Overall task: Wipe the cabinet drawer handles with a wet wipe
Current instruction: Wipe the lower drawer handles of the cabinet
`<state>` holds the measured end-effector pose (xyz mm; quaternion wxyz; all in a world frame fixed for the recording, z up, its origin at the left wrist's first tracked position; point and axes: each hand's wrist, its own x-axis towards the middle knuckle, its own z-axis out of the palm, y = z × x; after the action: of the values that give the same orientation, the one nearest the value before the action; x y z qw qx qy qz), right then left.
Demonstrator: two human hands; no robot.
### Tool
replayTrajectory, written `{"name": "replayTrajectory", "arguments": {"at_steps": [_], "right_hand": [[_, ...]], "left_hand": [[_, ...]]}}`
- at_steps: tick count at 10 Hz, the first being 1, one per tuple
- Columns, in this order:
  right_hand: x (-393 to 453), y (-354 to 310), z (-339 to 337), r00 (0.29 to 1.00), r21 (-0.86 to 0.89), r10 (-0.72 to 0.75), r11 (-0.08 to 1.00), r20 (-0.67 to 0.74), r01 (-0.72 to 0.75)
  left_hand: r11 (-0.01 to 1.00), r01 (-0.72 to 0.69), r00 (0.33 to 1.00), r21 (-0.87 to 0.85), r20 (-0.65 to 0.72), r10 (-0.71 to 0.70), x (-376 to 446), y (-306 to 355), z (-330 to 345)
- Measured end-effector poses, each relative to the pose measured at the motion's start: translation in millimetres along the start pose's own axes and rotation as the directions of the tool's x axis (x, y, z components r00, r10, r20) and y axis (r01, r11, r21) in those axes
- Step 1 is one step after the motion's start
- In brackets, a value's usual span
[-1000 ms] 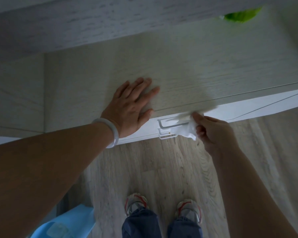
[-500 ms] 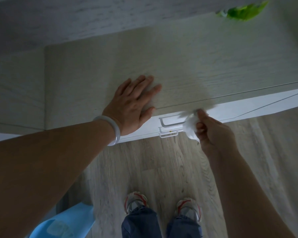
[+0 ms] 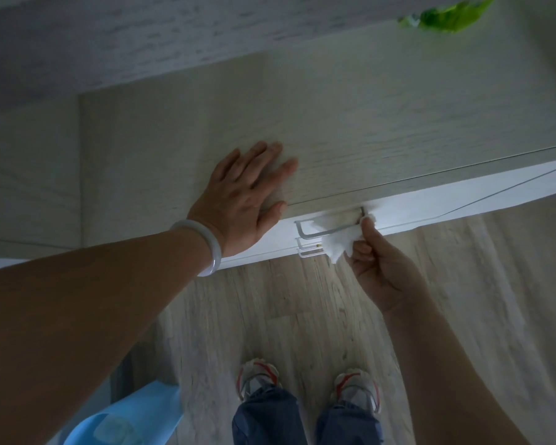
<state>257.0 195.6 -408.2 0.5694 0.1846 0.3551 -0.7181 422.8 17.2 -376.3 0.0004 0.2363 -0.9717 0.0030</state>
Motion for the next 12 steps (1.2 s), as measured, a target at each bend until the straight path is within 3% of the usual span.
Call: {"name": "replayTrajectory", "arguments": {"at_steps": [2, 4, 5, 7, 9, 10, 11, 12], "right_hand": [[2.2, 29.2, 3.2, 0.995, 0.127, -0.014, 0.992, 0.099, 0.001], [2.3, 30.8, 0.9, 0.997, 0.034, -0.077, 0.996, -0.002, 0.077], [2.6, 17.9, -4.4, 0.989, 0.095, -0.148, 0.984, -0.013, 0.148], [-4.9, 65.8, 19.0, 1.0, -0.063, 0.012, 0.998, -0.001, -0.012], [-3.0, 31.8, 2.6, 0.983, 0.141, -0.171, 0.974, -0.061, 0.178], [-9.2, 54.9, 17.1, 0.993, -0.036, -0.095, 0.995, -0.073, 0.092], [-13.7, 73.8, 31.2, 0.997, -0.065, -0.033, 0.997, -0.07, 0.028], [-9.9, 59.4, 23.1, 0.989, 0.017, -0.103, 0.994, -0.11, 0.105]], "left_hand": [[1.0, 0.001, 1.0, 0.004, 0.002, -0.001, 0.6, 0.9, -1.0], [1.0, 0.006, 1.0, 0.003, 0.011, -0.006, 0.7, 1.3, -1.2], [1.0, 0.0, 1.0, 0.008, 0.009, 0.0, 0.8, 1.3, -1.2], [1.0, 0.01, 1.0, 0.024, 0.029, -0.011, 0.7, 0.9, -0.2], [1.0, 0.008, 1.0, 0.015, 0.022, -0.008, 0.8, 0.9, -1.5], [1.0, 0.01, 1.0, 0.009, 0.021, -0.01, 0.4, 1.1, -1.0], [1.0, 0.014, 1.0, 0.022, 0.027, -0.015, 0.5, 0.7, -0.5], [1.0, 0.017, 0.999, 0.019, 0.034, -0.018, 1.6, 0.7, -0.7]]}}
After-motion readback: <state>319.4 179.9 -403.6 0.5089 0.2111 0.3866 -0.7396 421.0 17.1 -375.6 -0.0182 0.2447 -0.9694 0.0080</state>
